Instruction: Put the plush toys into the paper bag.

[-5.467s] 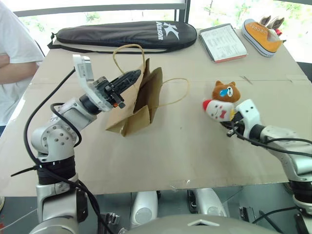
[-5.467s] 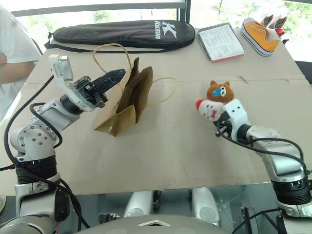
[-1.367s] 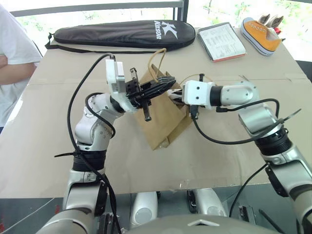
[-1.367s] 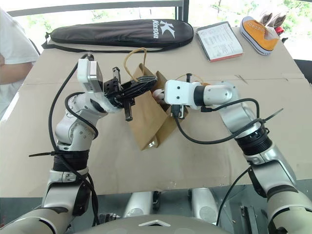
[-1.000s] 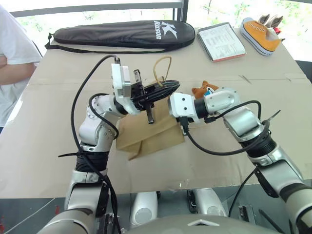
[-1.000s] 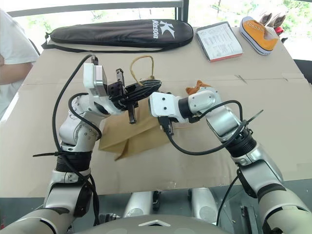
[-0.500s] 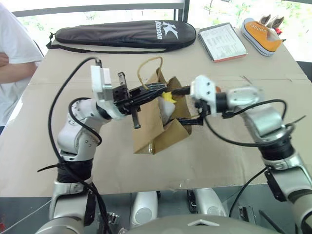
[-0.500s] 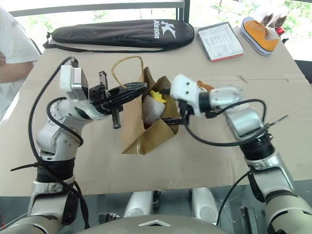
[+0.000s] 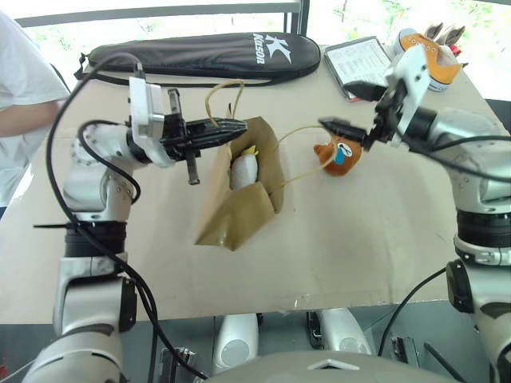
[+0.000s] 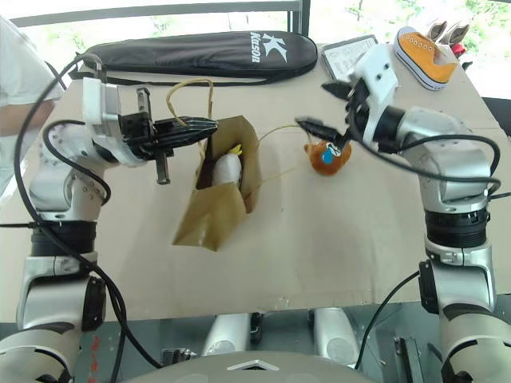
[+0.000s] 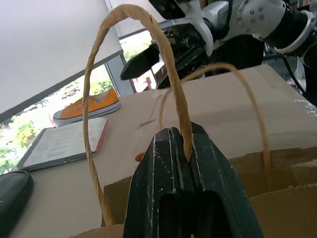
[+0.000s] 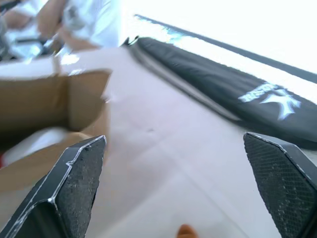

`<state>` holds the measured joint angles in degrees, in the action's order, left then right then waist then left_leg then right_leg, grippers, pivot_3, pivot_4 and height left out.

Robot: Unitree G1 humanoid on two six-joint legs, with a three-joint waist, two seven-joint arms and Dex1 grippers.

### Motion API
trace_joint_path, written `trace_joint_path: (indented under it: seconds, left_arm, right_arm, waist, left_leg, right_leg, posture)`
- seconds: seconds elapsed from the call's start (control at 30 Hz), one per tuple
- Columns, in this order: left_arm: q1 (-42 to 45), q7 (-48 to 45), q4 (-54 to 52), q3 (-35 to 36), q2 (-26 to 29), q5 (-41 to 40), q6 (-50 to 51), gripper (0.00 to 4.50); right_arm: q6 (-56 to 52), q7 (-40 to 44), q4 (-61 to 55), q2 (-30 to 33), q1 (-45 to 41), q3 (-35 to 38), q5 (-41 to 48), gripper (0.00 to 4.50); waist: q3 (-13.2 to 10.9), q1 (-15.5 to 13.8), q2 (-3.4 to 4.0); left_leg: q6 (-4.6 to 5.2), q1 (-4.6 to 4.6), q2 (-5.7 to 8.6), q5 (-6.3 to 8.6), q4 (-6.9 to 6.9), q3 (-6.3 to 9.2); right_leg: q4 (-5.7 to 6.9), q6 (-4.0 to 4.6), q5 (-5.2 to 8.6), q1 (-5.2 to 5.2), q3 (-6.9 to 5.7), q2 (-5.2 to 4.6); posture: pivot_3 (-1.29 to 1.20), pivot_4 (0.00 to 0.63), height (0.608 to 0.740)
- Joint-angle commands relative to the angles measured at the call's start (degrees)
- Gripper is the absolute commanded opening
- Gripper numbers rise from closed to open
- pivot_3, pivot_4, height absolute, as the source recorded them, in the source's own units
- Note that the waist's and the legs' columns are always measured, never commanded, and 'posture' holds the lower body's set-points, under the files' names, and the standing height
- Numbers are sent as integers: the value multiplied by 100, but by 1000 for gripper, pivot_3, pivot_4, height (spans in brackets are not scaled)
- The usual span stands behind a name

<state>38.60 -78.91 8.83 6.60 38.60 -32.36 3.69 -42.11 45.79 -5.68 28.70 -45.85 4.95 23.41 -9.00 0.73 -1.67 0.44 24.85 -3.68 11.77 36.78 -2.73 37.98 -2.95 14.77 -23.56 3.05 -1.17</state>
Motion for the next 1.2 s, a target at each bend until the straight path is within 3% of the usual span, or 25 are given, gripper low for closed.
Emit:
trace_joint_path:
  seconds: [0.03, 0.27, 0.37, 0.5, 0.63, 0.83, 0.93, 1.03, 1.2]
  left_arm:
    - [96, 42, -97, -41, -73, 132, -178, 0]
    - [-143, 786, -534, -204, -504, 415, -143, 0]
    - [-277, 1363, -886, -251, -789, 435, 57, 0]
    - [-528, 1805, -1285, -313, -1033, 432, 208, 0]
    - [-764, 2207, -1489, -367, -1339, 403, 273, 0]
    - [-902, 2423, -1315, -600, -1691, 615, 21, 0]
    - [-782, 2450, -1087, -687, -1874, 715, -100, 0]
    - [-659, 2439, -891, -741, -2034, 758, -239, 0]
    - [-619, 2395, -803, -705, -2214, 690, -454, 0]
  right_arm:
    - [50, -93, 404, 174, -80, -168, -206, 4325]
    - [807, -17, 2001, 208, 65, -1621, -1472, 4325]
    - [1368, -168, 2876, 59, -28, -1979, -1968, 3595]
    - [1810, -233, 3048, -8, -16, -1808, -2036, 1549]
    - [1847, -188, 2362, 199, 308, -1307, -1747, 97]
    - [917, -868, 614, 813, 775, 681, -907, 97]
    - [287, -978, -238, 727, 498, 1185, -137, 97]
    - [-167, -1155, -744, 456, 116, 1178, 364, 97]
    - [-276, -1359, -825, -276, -204, 233, 377, 97]
  waist:
    - [0, 0, 0]
    - [0, 12, 0]
    - [0, 16, 1]
    - [0, 22, 0]
    - [0, -16, 1]
    - [-11, -70, 19]
    - [-10, -18, 23]
    - [-8, 97, 25]
    - [-7, 144, 28]
  left_leg:
    - [0, 0, 0, 0, -1, 0]
    - [1, 0, 0, 0, -1, -2]
    - [1, 0, 0, 0, 1, -3]
    - [1, -3, -2, 0, 1, -1]
    - [0, -3, -2, 0, 2, -1]
    - [0, 4, 0, 0, 7, -4]
    - [0, -1, 1, 0, 8, -3]
    - [1, -14, -10, 0, 2, 2]
    - [1, -12, -20, 0, 1, 4]
  right_leg:
    - [0, 0, 0, 0, 0, 0]
    - [2, 0, 0, -2, 4, 1]
    - [3, -1, -1, -2, 6, 1]
    - [6, -2, -1, -1, 8, 4]
    - [7, -2, -2, 1, 7, 3]
    - [3, -3, -2, 1, 8, -2]
    - [6, -3, -2, 1, 9, 1]
    - [12, -3, -2, 2, 17, 19]
    - [13, -2, -3, 1, 13, 26]
  posture:
    - [0, 150, 740]
    - [0, 150, 740]
    - [0, 150, 740]
    - [0, 150, 740]
    - [0, 150, 740]
    - [0, 150, 740]
    - [0, 150, 740]
    - [0, 150, 740]
    - [0, 150, 740]
